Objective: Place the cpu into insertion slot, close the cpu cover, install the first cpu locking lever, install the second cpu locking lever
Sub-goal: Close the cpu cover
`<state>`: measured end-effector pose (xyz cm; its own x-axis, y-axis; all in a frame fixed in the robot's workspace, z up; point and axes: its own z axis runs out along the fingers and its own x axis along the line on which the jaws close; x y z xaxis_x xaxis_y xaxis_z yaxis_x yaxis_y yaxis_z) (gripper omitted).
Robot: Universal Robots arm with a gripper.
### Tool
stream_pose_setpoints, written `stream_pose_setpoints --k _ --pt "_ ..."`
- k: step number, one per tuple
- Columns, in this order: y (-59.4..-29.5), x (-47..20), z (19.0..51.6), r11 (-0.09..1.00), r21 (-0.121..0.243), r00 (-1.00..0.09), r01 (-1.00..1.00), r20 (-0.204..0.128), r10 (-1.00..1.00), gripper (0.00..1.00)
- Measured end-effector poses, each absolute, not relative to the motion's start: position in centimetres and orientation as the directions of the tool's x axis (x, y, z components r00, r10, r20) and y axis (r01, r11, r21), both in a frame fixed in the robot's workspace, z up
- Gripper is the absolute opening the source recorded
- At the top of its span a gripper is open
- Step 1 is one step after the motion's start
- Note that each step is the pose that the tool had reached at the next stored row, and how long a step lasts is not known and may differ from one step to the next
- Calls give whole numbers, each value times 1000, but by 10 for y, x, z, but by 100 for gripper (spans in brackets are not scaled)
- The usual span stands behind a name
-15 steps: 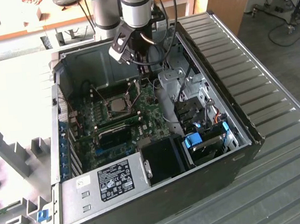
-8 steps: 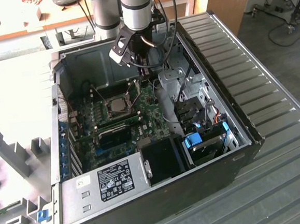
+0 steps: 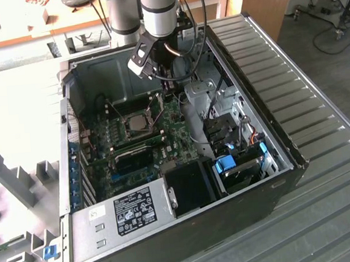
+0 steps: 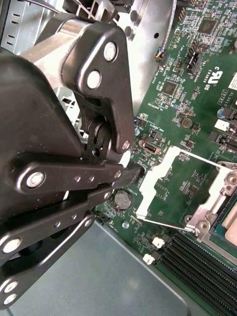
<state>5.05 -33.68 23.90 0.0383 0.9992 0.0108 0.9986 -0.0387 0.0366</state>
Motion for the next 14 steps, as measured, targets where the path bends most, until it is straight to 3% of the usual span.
stream_pose_setpoints --k 14 --pt "-337 37 238 -39 37 38 999 11 999 11"
